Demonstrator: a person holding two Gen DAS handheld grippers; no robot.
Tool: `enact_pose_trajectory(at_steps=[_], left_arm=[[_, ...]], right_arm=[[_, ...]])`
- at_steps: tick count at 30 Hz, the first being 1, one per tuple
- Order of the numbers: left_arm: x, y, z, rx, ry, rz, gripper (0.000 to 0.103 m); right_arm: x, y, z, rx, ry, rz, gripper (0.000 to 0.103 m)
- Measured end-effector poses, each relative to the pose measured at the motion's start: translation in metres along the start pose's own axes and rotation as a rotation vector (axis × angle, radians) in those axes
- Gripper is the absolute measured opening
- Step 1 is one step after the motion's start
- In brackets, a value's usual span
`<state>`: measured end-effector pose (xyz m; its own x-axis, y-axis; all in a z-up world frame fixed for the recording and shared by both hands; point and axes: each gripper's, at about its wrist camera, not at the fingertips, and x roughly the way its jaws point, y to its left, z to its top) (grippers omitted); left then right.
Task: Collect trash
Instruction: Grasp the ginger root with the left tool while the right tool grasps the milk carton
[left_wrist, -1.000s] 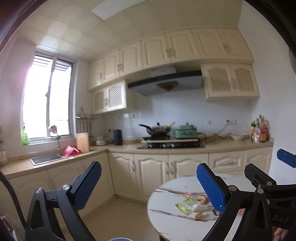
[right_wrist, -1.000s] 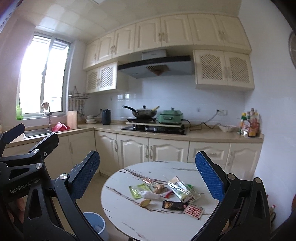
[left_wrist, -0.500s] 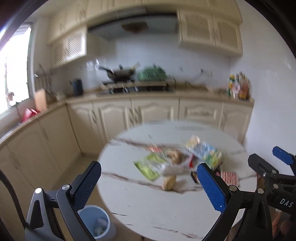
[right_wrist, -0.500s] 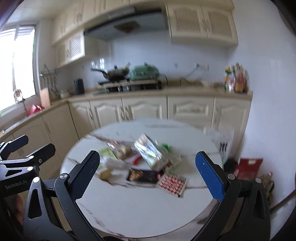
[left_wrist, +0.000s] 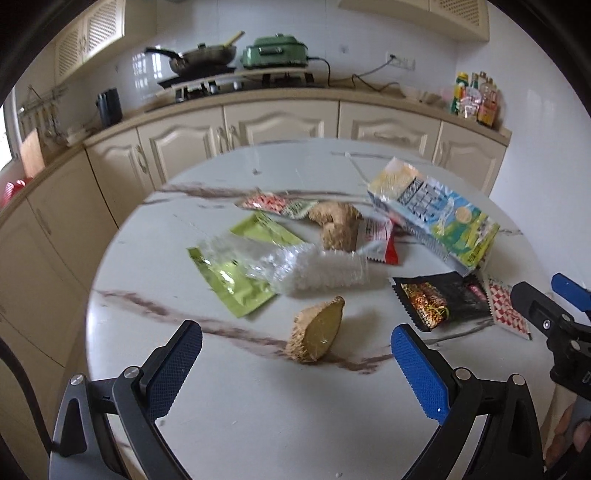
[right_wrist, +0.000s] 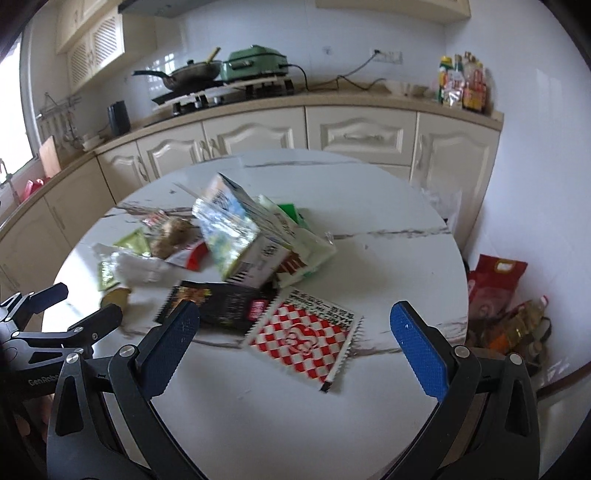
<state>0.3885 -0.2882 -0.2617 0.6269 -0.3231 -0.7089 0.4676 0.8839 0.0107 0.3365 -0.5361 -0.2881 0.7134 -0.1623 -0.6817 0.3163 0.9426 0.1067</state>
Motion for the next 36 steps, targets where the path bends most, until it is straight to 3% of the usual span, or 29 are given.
enact_pose_trajectory(at_steps=[3, 5, 7, 9, 11, 18, 23, 25, 26, 29, 33, 36], left_arm=[[0.012, 0.005, 0.008, 0.005, 0.011, -0.029, 0.092], [0.02, 0.006, 0.013, 0.009, 0.021, -0.046, 0.072], [0.023, 0.01, 0.011, 0.011, 0.021, -0.052, 0.066], [0.023, 0.011, 0.01, 0.02, 0.01, -0.048, 0.052], [0.023, 0.014, 0.012, 0.021, 0.009, -0.071, 0.024], [0.008, 0.031, 0.009, -0.027, -0.001, -0.111, 0.024], [-0.011, 0.036, 0.008, -0.047, -0.024, -0.121, 0.024], [-0.018, 0.037, 0.007, -0.05, -0.031, -0.128, 0.024], [-0.021, 0.037, 0.006, -0.05, -0.032, -0.129, 0.024], [-0.027, 0.039, 0.002, -0.054, -0.031, -0.138, 0.024], [-0.037, 0.045, 0.0, -0.067, -0.035, -0.151, 0.024], [-0.05, 0.051, -0.001, -0.08, -0.052, -0.163, 0.024]], right_arm=[[0.009, -0.01, 0.001, 0.008, 0.015, -0.012, 0.103], [0.014, -0.012, 0.002, 0.012, 0.024, -0.019, 0.103], [0.018, -0.014, 0.003, 0.015, 0.03, -0.019, 0.103], [0.021, -0.014, 0.006, 0.014, 0.033, -0.006, 0.103], [0.023, -0.012, 0.009, 0.004, 0.029, 0.006, 0.103], [0.043, 0.024, 0.03, -0.125, 0.033, 0.033, 0.103], [0.067, 0.056, 0.039, -0.269, 0.11, -0.014, 0.103], [0.067, 0.062, 0.041, -0.301, 0.087, -0.044, 0.102], [0.066, 0.065, 0.043, -0.321, 0.071, -0.06, 0.098], [0.071, 0.07, 0.047, -0.343, 0.09, -0.048, 0.064], [0.072, 0.071, 0.045, -0.358, 0.108, -0.036, 0.057], [0.052, 0.063, 0.046, -0.315, 0.048, -0.037, 0.052]])
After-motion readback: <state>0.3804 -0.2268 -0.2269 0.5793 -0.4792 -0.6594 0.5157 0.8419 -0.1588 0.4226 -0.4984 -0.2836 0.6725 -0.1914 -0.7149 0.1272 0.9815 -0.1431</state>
